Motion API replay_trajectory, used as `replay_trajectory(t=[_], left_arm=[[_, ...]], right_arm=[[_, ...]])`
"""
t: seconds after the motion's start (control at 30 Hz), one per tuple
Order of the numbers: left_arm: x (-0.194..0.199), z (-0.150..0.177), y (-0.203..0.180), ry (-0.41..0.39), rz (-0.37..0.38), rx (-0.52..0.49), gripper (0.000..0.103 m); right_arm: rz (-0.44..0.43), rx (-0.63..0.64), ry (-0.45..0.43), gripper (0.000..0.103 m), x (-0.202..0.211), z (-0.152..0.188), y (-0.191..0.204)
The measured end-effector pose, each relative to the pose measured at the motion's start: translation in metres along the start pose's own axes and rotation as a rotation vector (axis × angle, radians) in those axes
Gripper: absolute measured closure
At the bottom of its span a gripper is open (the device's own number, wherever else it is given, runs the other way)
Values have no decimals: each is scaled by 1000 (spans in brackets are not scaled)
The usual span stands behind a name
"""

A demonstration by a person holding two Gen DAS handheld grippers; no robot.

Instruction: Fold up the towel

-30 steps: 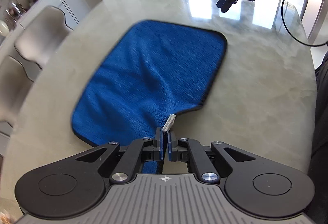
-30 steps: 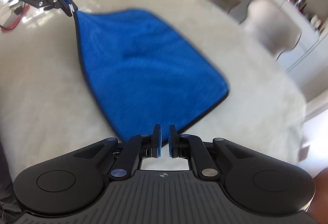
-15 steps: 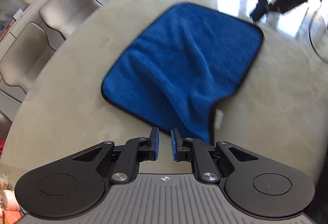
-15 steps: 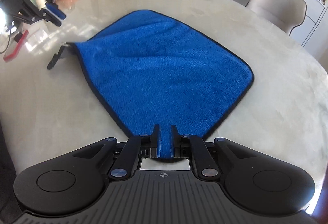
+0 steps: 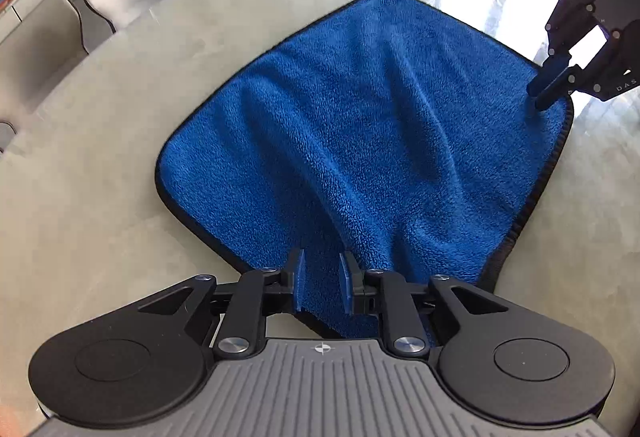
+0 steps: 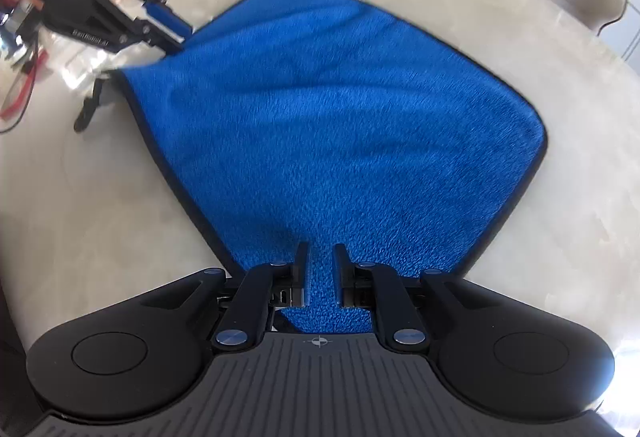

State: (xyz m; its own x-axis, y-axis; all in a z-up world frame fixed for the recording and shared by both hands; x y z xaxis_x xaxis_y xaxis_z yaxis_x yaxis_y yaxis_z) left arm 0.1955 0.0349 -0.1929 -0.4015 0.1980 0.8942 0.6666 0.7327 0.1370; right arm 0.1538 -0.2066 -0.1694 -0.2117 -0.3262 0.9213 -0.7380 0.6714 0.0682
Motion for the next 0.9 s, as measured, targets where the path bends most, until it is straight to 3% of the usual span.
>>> replay_trajectory(t=[0.13,0.2,0.27,0.57,0.67,0.77,0.83,0.9], left_arm=[[-7,0,4,6,15,9,76],[-9,0,9,13,-7,-6,56],[-11,1,14,18,-5,-6,50],[-17,-2,35,42,-20,1,49],[-16,-5,33,45,-37,-38,50],[-11,-22,31,-21,-15,-5,51],[-7,-34,31,-76,7,31,50],[-5,-46,31,-120,9,58,48]], right_arm=[[-25,-12,17,90,-1,4,-3],[-32,-16,22,90,2,8,-4],[-43,-24,30,90,5,14,-6],[-42,-82,72,91,21,35,-14],[-19,-57,116,91,22,36,-14],[26,-18,173,91,24,30,-14],[40,13,143,90,27,15,-10],[-2,-6,72,89,28,-1,-7]])
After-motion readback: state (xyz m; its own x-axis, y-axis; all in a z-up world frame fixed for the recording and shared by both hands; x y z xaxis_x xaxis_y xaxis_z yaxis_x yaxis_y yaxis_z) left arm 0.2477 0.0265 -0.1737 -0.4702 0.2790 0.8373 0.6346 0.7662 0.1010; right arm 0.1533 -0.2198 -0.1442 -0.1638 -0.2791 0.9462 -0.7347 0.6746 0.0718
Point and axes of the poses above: each gripper's, at about its wrist camera, not at the fingertips, and x roughly against the way its jaws point, y to its left, z to its underside, the point moved 8 cm from there along -x, roughly the way its jaws point, and after that the axes turned 3 degrees about -z, right-handed, at the moved point
